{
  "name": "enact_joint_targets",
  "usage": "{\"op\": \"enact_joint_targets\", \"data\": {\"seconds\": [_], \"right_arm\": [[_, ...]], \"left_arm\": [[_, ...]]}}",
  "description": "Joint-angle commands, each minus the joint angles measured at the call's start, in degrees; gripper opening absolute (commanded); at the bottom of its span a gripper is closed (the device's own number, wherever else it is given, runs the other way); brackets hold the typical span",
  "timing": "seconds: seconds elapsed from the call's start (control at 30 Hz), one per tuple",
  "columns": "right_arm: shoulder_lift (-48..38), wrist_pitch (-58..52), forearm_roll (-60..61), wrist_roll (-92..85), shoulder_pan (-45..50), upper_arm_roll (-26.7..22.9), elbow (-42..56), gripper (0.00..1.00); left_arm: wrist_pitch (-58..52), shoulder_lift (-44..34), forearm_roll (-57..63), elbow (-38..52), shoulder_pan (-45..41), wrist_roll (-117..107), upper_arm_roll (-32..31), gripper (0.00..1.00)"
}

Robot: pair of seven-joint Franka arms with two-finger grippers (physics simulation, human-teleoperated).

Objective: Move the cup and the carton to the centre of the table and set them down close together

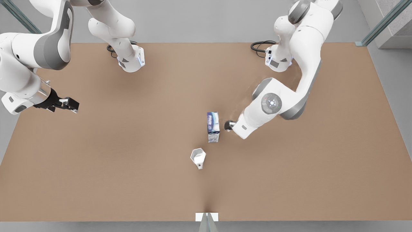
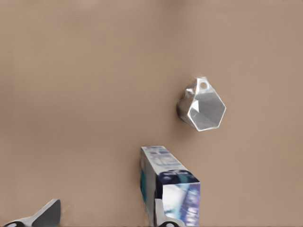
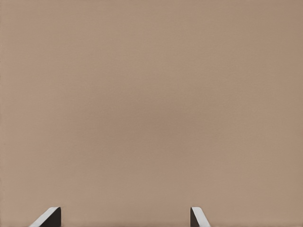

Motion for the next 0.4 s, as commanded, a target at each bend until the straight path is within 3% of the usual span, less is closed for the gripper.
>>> {"op": "enact_joint_targets", "data": {"seconds": [0.0, 0.07, 0.13, 0.37], "right_arm": [[0.00, 0.00, 0.02, 0.00, 0.01, 0.00, 0.00, 1.00], [0.00, 0.00, 0.63, 0.00, 0.01, 0.00, 0.00, 1.00], [-0.09, 0.00, 0.89, 0.00, -0.08, 0.00, 0.00, 1.00], [-0.09, -0.09, 0.63, 0.09, 0.45, 0.00, 0.00, 1.00]], "left_arm": [[-1.07, -0.02, 3.17, 0.01, 3.62, 5.75, -0.01, 1.00], [-7.84, -6.25, 7.14, -0.08, 15.42, 23.10, 0.17, 1.00], [-10.83, -17.86, -1.47, -3.16, -3.29, 23.19, 24.94, 1.00], [-10.66, -17.78, -1.47, -3.77, -5.15, 23.28, 26.18, 1.00]]}}
